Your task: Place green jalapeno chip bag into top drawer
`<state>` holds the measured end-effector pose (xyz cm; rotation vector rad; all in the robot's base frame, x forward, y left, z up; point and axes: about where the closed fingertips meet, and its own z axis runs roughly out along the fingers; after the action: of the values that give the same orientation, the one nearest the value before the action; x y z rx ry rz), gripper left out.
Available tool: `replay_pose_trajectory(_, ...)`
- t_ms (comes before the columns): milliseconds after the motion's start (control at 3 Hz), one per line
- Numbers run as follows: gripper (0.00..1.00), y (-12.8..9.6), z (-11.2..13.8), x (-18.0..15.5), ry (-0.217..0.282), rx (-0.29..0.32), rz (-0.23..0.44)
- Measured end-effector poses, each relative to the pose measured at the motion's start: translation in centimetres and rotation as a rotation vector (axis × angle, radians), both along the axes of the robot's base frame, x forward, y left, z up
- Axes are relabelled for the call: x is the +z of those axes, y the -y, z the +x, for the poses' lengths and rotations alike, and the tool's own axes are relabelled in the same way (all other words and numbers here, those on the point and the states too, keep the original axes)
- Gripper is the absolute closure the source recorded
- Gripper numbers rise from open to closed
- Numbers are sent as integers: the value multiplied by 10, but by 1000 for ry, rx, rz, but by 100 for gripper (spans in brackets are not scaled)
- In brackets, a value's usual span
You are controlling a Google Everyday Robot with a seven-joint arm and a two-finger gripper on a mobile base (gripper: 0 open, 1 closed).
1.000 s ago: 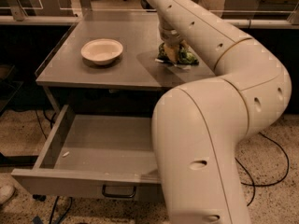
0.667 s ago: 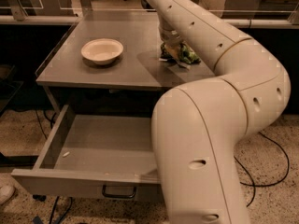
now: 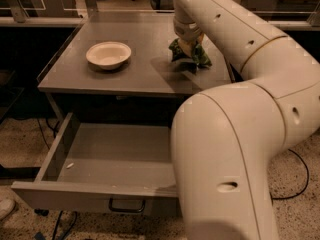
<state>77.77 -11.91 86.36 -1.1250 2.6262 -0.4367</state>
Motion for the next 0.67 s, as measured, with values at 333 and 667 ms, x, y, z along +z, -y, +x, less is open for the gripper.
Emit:
replay_pose_trajectory(333, 100, -2, -5, 37, 68, 74, 36)
replay_pose_trajectory(667, 100, 0, -15, 65, 111, 141, 98)
